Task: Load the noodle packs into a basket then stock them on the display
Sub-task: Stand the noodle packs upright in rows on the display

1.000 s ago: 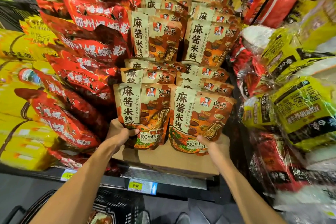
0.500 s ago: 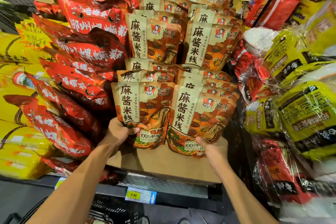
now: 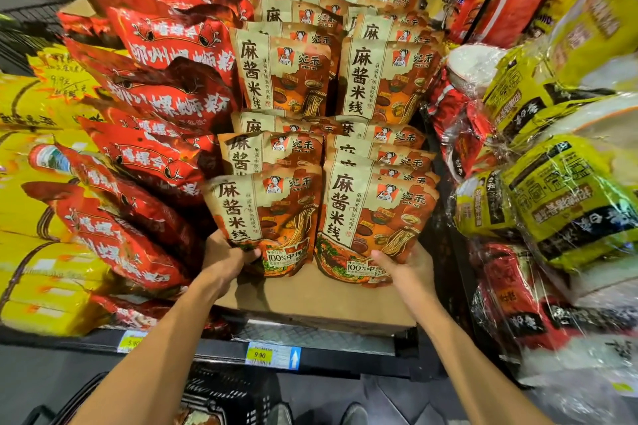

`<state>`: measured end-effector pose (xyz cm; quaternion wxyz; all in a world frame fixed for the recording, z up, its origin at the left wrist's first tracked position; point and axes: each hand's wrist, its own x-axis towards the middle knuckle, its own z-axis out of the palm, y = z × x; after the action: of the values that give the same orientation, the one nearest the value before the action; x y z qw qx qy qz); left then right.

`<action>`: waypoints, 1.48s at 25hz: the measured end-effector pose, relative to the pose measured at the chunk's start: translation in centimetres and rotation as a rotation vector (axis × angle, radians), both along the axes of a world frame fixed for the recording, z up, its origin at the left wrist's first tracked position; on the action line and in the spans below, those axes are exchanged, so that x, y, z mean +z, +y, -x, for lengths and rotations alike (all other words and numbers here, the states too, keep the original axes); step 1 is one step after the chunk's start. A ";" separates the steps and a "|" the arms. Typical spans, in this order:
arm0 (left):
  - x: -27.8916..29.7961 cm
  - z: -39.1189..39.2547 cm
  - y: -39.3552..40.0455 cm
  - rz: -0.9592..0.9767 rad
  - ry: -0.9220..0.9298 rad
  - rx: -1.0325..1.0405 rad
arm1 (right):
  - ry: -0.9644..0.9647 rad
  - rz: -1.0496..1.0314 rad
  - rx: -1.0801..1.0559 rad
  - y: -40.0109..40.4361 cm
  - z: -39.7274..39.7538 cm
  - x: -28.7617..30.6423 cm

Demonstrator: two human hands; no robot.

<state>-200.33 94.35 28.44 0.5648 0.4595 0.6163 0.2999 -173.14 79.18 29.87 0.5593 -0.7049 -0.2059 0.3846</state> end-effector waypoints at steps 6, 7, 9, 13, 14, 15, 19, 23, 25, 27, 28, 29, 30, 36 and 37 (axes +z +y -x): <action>0.5 -0.1 -0.3 -0.051 -0.001 0.047 | 0.006 -0.010 0.066 -0.6 0.0 -0.1; 0.8 -0.1 -0.3 -0.056 -0.002 0.080 | 0.013 -0.019 0.064 -0.6 0.1 -0.1; 1.1 0.1 -0.1 -0.034 -0.029 0.127 | 0.017 -0.045 0.062 -0.9 0.3 0.1; 2.1 0.5 0.3 -0.038 -0.072 0.112 | 0.021 -0.117 0.050 -1.1 0.3 1.2; 2.8 0.4 0.2 -0.057 -0.064 0.100 | 0.014 -0.134 0.053 -1.1 0.2 1.5; 3.4 0.3 0.1 -0.079 -0.061 0.089 | 0.007 -0.155 0.059 -1.1 0.1 1.8; 5.4 0.1 0.4 -0.181 -0.039 0.103 | -0.041 -0.185 0.070 -0.8 -0.7 3.8; 8.8 -0.2 0.8 -0.274 -0.013 0.058 | -0.111 -0.194 0.077 0.2 -2.0 7.1; 10.9 -0.3 0.9 -0.372 0.053 0.040 | -0.245 -0.153 0.091 0.6 -2.3 9.3; 12.9 -0.3 0.9 -0.494 0.151 -0.016 | -0.464 -0.097 0.105 1.0 -2.7 11.4; 13.9 -0.3 0.8 -0.558 0.215 -0.055 | -0.560 -0.067 0.117 1.1 -2.8 12.5; 14.8 -0.4 0.9 -0.624 0.306 -0.098 | -0.653 -0.026 0.137 1.3 -2.8 13.7; 15.8 -0.5 1.0 -0.688 0.420 -0.146 | -0.747 0.017 0.162 1.5 -2.7 14.8; 20.0 -1.2 1.1 -0.979 0.897 -0.313 | -1.195 0.118 0.252 2.0 -0.5 20.5; 20.6 -1.0 1.0 -1.006 0.926 -0.323 | -1.244 0.125 0.259 2.0 0.1 21.1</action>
<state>-199.32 95.33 49.07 0.0007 0.8313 0.5039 0.2344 -173.23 81.17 51.00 0.2422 -0.7971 -0.5528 -0.0208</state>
